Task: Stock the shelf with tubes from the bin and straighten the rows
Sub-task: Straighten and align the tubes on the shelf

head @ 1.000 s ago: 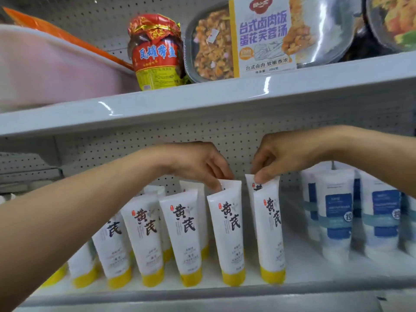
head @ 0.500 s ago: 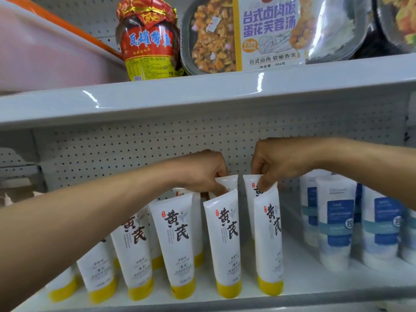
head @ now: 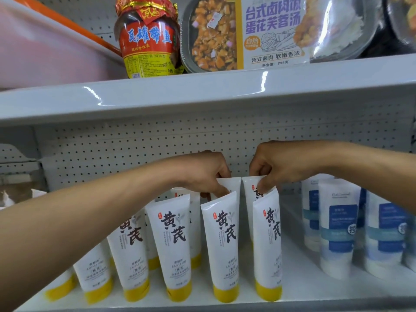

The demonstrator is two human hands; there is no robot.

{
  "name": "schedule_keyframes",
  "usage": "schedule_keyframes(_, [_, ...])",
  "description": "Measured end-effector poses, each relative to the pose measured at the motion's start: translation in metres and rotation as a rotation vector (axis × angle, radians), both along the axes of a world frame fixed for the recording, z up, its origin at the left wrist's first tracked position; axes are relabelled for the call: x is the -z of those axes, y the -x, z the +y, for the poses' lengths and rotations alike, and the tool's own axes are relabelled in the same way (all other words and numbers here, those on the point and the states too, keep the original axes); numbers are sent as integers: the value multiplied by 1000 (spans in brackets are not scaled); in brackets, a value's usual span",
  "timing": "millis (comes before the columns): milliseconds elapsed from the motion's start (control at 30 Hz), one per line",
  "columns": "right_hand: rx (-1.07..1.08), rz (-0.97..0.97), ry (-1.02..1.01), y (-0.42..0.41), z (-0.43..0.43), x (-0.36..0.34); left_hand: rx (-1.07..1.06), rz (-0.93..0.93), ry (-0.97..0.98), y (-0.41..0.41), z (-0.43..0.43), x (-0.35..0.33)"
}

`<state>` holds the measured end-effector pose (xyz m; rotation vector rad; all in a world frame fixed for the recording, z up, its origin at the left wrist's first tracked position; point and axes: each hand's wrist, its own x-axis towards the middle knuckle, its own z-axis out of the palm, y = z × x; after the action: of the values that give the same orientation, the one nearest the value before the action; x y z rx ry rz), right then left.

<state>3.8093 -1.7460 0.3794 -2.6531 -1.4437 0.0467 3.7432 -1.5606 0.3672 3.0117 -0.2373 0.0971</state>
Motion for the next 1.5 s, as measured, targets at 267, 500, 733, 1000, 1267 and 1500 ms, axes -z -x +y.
schedule_keyframes(267, [9,0,-11,3,-2,-2,-10,-7,-34,2,0,-5])
schedule_keyframes(500, [-134,-88,-402,26,-21,-17,-4,-368,30,48,-12,-29])
schedule_keyframes(733, [-169,22,67,66,-33,-7,-154,-164,-133,105,-43,-15])
schedule_keyframes(1000, [-58,-65,-5,66,-31,18,-140,-172,-188,87,-40,5])
schedule_keyframes(1267, [-3,-55,-1,55,-32,17,-108,-207,-48,70,-36,14])
schedule_keyframes(1500, [5,-40,-41,49,-31,19,-102,-193,-30,63,-33,13])
